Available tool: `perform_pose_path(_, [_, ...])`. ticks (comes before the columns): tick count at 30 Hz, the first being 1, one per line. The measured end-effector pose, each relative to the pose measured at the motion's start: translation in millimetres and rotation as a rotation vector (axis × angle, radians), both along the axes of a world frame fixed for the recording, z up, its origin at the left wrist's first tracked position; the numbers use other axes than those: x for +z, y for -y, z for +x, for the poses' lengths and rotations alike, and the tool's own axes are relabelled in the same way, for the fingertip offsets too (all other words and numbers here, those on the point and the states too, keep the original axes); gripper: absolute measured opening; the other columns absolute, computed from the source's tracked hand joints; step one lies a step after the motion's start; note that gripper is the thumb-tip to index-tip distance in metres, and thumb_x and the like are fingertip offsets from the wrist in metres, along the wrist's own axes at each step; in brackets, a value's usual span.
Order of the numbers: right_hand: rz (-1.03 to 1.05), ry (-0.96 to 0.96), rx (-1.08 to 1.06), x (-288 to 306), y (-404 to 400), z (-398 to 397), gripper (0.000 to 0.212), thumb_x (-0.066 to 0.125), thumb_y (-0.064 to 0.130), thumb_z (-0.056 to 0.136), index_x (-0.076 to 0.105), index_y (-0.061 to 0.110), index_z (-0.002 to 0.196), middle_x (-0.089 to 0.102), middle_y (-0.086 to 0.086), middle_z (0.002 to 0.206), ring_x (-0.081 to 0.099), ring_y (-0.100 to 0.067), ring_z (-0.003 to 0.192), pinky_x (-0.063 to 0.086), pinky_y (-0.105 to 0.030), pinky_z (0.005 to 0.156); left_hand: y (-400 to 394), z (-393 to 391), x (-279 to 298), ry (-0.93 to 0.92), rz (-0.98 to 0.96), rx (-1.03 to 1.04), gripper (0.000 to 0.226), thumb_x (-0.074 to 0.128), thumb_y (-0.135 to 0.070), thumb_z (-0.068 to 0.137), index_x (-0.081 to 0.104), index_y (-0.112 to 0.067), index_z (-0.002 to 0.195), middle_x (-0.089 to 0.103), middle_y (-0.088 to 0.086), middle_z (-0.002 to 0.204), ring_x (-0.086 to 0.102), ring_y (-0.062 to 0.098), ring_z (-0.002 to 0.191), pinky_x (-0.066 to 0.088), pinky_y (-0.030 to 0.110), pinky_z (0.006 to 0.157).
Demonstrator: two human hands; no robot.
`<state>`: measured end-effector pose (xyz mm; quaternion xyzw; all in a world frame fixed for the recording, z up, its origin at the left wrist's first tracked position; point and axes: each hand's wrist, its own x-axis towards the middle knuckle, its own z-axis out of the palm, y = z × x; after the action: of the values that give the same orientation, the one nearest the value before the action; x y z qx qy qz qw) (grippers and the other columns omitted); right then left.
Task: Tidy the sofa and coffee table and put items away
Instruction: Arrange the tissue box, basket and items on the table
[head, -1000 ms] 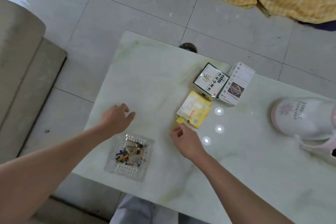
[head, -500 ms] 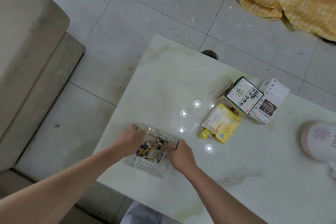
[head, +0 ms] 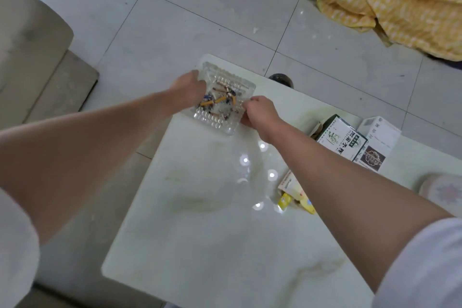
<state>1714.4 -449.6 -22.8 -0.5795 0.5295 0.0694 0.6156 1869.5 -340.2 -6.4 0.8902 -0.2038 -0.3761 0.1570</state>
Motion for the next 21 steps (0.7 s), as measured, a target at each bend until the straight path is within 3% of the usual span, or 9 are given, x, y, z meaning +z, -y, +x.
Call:
perform_pose_path(3, [0.043,0.038,-0.036,2.1,1.0,0.7,0.007,0.056,0.015,0.086,0.052,0.014,0.092,0.047,-0.010,0.087,0.048,-0.025,0.076,0.053,-0.037,0.069,6.8,6.3,4.3,-0.009,0.005,-0.025,0.057,0.032,-0.024,0.103,0.018,-0.015,0.157,0.028,0.013,0.160,0.036,0.033,0.140,0.036,0.037,0.105])
perform_pose_path(6, [0.045,0.040,0.040,3.5,-10.2,-15.7,0.041,0.058,0.029,0.091,0.052,0.018,0.130,0.057,-0.007,0.118,0.060,-0.023,0.094,0.056,-0.041,0.092,0.5,-4.5,8.6,0.090,0.000,-0.063,0.063,0.039,-0.028,0.101,0.015,-0.020,0.158,0.033,0.015,0.156,0.045,0.036,0.129,0.042,0.040,0.095])
perform_pose_path(8, [-0.022,0.047,0.064,12.6,-20.5,-32.4,0.053,0.059,0.035,0.092,0.047,0.017,0.141,0.058,-0.007,0.129,0.061,-0.022,0.106,0.053,-0.044,0.098,-10.5,-25.3,11.3,0.293,-0.080,-0.119,0.063,0.045,-0.030,0.097,0.023,-0.022,0.156,0.036,0.014,0.153,0.040,0.035,0.133,0.039,0.046,0.104])
perform_pose_path(10, [-0.068,0.080,0.076,25.0,-31.6,-55.4,0.048,0.060,0.036,0.092,0.053,0.017,0.135,0.064,-0.004,0.120,0.064,-0.020,0.099,0.055,-0.044,0.095,-22.4,-60.5,17.0,0.373,-0.220,-0.182,0.058,0.050,-0.029,0.094,0.036,-0.024,0.150,0.043,0.010,0.148,0.039,0.032,0.134,0.036,0.044,0.108])
perform_pose_path(14, [-0.063,0.151,0.153,51.7,-53.7,-119.5,0.035,0.059,0.043,0.088,0.063,0.025,0.119,0.071,0.003,0.105,0.069,-0.015,0.099,0.056,-0.045,0.092,-44.1,-156.1,33.4,0.191,-0.309,-0.296,0.051,0.055,-0.024,0.095,0.045,-0.024,0.144,0.048,0.005,0.142,0.043,0.026,0.132,0.038,0.037,0.106])
perform_pose_path(18, [-0.080,0.143,0.181,73.8,-58.3,-218.7,0.032,0.056,0.045,0.088,0.065,0.030,0.115,0.070,0.008,0.105,0.068,-0.010,0.097,0.055,-0.043,0.093,-47.7,-258.7,55.5,0.103,-0.277,-0.303,0.048,0.055,-0.027,0.095,0.048,-0.027,0.142,0.048,0.000,0.143,0.045,0.023,0.130,0.038,0.034,0.105])
perform_pose_path(21, [-0.131,0.095,0.213,90.5,-48.8,-293.1,0.031,0.059,0.041,0.093,0.065,0.023,0.118,0.068,0.005,0.119,0.068,-0.014,0.096,0.055,-0.041,0.092,-36.1,-318.4,76.6,0.100,-0.235,-0.275,0.046,0.055,-0.029,0.096,0.049,-0.028,0.141,0.051,0.003,0.140,0.046,0.026,0.128,0.038,0.035,0.103])
